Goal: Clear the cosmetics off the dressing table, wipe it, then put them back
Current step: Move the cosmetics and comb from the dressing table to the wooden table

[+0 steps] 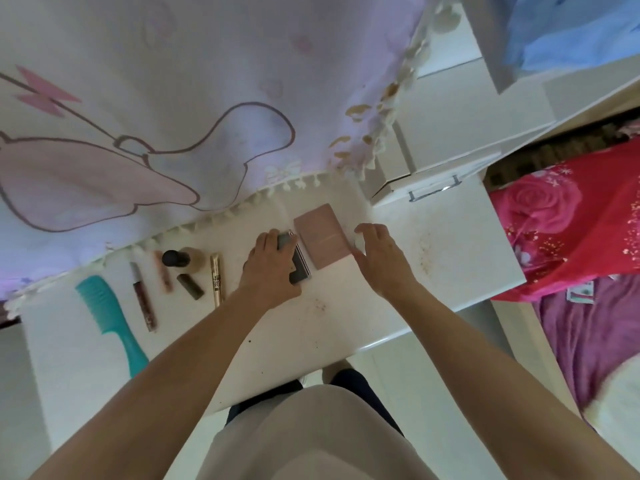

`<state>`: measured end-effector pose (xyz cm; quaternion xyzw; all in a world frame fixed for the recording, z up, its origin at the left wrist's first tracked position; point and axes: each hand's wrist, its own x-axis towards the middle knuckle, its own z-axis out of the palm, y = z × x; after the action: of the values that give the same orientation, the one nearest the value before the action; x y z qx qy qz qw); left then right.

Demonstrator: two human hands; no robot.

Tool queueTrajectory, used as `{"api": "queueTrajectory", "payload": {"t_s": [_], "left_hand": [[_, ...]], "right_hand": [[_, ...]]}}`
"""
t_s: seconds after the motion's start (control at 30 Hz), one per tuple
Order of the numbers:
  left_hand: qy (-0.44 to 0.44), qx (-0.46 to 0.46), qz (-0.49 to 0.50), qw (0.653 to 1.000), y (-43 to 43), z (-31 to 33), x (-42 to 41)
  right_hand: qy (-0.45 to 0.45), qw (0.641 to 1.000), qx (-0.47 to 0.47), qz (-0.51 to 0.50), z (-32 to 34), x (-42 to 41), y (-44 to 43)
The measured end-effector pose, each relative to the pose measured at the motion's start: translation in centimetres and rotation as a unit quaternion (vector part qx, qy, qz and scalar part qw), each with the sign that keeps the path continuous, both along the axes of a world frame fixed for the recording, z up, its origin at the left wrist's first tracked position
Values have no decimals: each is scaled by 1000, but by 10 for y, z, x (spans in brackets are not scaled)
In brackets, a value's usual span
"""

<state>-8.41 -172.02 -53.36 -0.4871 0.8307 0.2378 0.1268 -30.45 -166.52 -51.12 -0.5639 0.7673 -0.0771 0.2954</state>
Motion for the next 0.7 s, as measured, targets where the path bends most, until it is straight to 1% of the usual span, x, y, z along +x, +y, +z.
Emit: {"api": "queueTrajectory", "payload": {"t_s": [0.17,0.3,0.37,0.43,0.5,0.6,0.7], "left_hand": [[17,-72,39,996,3,42,6],[52,-148,140,978,14,84,29],[56,-185,204,960,30,105,49],[59,-208,270,938,54,127,73],[61,-238,307,919,82,150,100],[31,-285,353,890,130,184,144],[-15,-322,424,846,191,222,186]], "right_hand": [[-26,994,-105,15,40,-4,-9],[-68,980,-162,91,59,9,-28],[-85,973,-171,132,62,25,-37],[-76,970,-148,179,65,50,-45],[-77,957,-144,239,71,81,-48],[-126,927,-170,309,93,136,-43],[-181,886,-217,368,130,199,-22]]}}
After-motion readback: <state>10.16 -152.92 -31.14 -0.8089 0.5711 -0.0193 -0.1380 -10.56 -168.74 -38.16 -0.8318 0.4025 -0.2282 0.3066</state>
